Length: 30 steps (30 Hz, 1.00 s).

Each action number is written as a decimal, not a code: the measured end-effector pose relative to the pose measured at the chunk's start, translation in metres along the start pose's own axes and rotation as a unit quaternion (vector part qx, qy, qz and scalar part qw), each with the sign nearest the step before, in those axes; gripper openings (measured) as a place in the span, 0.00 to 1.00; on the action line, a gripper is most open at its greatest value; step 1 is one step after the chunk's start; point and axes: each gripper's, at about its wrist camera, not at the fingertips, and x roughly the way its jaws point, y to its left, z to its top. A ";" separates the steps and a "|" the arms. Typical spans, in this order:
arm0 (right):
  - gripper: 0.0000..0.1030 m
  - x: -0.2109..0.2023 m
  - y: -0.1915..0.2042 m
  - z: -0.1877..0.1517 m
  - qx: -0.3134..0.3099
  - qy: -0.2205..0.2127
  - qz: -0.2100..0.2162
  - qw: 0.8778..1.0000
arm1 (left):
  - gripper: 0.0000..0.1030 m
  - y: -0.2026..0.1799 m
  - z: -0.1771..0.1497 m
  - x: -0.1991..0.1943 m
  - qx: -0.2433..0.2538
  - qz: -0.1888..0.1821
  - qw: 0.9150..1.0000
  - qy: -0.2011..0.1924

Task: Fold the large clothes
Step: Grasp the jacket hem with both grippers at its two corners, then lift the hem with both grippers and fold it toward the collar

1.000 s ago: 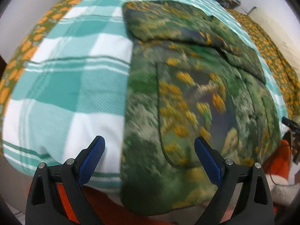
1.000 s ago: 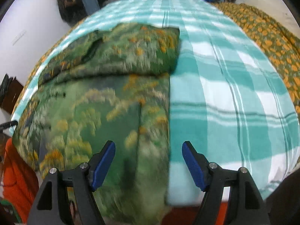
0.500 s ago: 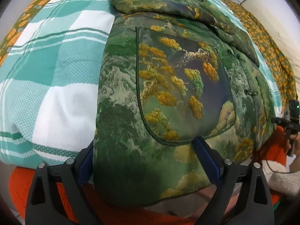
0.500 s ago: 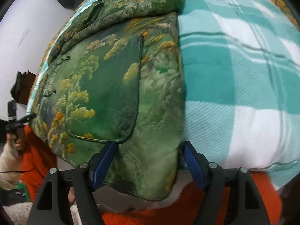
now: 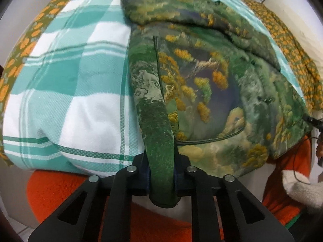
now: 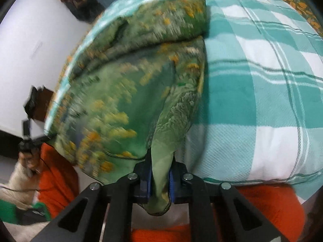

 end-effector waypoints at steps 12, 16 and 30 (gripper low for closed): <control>0.12 -0.064 0.020 -0.010 -0.013 -0.037 0.044 0.998 | 0.11 -0.011 -0.036 -0.078 0.082 -0.011 0.996 -0.027; 0.12 -0.073 0.006 -0.041 0.003 -0.026 0.058 0.998 | 0.11 -0.013 -0.066 -0.086 0.096 -0.030 0.995 0.001; 0.12 -0.083 -0.003 0.061 0.014 -0.140 0.137 0.981 | 0.12 0.035 0.081 -0.127 -0.051 -0.138 0.976 -0.159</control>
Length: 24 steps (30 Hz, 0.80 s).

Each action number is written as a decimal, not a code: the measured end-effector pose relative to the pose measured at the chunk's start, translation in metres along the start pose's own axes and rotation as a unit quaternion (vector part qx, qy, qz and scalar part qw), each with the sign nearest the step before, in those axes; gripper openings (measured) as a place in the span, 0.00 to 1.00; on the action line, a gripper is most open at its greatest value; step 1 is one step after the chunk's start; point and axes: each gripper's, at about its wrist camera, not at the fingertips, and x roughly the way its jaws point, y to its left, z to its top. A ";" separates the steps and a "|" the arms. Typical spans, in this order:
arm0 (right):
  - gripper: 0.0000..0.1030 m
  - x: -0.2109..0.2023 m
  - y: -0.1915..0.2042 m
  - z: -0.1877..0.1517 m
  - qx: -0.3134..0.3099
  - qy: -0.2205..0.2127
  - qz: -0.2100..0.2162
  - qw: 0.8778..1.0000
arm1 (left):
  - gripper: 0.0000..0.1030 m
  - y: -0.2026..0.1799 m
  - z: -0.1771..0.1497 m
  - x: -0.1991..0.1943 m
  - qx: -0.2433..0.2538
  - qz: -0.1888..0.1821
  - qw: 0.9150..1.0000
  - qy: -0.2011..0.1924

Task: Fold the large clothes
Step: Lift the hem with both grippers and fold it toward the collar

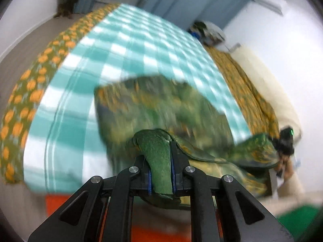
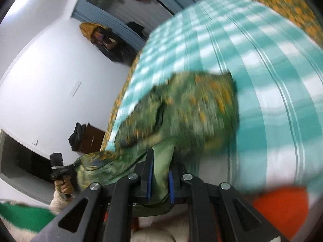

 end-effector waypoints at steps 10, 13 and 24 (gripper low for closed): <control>0.12 0.137 -0.087 0.085 0.099 -0.030 -0.042 0.994 | 0.13 0.041 0.065 0.163 -0.064 0.093 0.993 0.028; 0.15 0.164 -0.112 0.080 0.142 -0.025 -0.055 0.988 | 0.17 0.040 0.061 0.189 -0.049 0.127 0.990 0.044; 0.84 0.138 -0.106 0.098 0.165 -0.089 -0.006 0.982 | 0.93 0.030 0.072 0.133 -0.021 0.066 0.997 -0.018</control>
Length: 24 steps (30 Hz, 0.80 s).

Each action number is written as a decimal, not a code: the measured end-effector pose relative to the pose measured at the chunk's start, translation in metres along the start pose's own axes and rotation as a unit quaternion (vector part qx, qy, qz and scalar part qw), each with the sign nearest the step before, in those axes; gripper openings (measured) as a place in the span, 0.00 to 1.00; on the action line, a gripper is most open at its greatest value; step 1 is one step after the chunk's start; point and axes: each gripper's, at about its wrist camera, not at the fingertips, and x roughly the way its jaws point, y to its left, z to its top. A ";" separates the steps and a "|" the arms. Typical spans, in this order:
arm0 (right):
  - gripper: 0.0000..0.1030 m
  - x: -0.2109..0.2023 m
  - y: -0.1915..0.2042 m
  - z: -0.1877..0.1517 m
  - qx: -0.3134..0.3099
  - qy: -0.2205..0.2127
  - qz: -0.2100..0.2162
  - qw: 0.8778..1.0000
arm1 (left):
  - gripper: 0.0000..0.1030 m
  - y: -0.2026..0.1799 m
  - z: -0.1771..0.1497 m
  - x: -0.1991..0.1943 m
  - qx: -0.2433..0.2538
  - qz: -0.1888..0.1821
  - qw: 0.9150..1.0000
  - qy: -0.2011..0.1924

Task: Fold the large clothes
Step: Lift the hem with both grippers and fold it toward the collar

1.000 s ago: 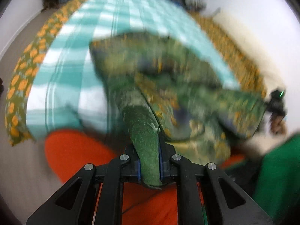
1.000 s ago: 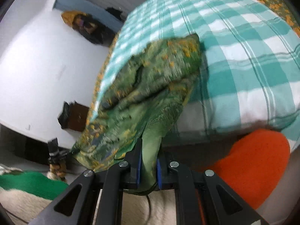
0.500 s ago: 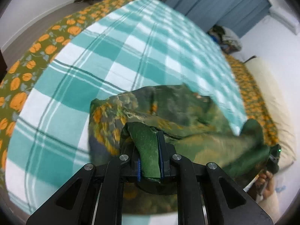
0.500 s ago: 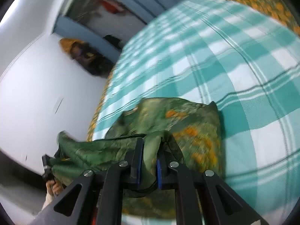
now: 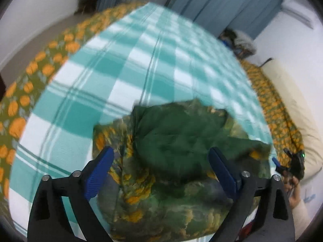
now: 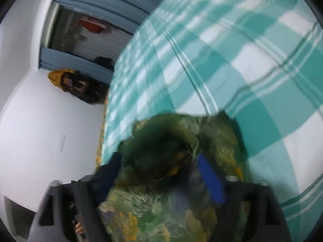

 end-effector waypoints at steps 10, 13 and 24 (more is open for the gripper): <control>0.84 0.018 0.011 -0.008 -0.140 0.085 -0.115 0.980 | 0.90 -0.006 -0.024 0.066 0.083 0.085 0.989 0.087; 0.84 0.045 0.019 -0.017 -0.169 0.091 -0.159 0.969 | 0.75 -0.019 -0.019 0.093 0.072 0.094 0.988 0.096; 0.14 0.050 0.123 -0.045 -0.376 0.011 -0.268 0.887 | 0.08 -0.035 0.017 0.042 0.039 0.163 0.986 -0.026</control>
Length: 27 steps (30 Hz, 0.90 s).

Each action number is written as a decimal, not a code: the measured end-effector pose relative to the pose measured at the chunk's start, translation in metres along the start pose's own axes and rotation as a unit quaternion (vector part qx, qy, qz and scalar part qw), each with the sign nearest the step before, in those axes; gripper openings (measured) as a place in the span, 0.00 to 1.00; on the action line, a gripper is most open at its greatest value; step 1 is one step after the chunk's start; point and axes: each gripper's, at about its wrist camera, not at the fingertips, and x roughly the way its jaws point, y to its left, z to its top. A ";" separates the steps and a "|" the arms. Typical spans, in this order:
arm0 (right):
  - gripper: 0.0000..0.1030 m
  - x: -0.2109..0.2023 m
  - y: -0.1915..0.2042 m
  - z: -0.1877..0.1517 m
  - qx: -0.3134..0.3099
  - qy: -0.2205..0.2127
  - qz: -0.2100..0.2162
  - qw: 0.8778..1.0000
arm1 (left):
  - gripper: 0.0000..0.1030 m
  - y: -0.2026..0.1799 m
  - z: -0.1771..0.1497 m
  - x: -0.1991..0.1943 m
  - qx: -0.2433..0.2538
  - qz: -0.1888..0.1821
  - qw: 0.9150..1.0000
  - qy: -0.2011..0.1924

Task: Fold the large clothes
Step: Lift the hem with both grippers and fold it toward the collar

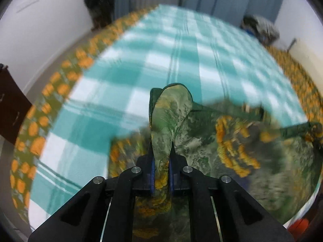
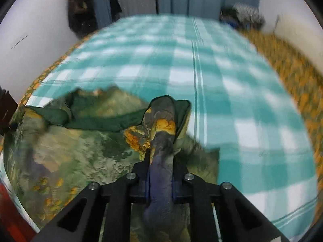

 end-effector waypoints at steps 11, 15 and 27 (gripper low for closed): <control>0.13 0.054 -0.017 0.049 0.031 -0.043 -0.046 0.998 | 0.08 -0.015 0.007 0.079 0.048 0.111 0.991 -0.053; 0.13 0.106 -0.019 0.010 0.035 0.007 -0.048 0.998 | 0.11 -0.012 -0.029 0.117 0.065 0.119 0.990 -0.041; 0.14 0.149 -0.030 -0.029 0.097 0.013 -0.022 0.995 | 0.12 -0.005 -0.044 0.138 0.041 0.093 0.993 -0.064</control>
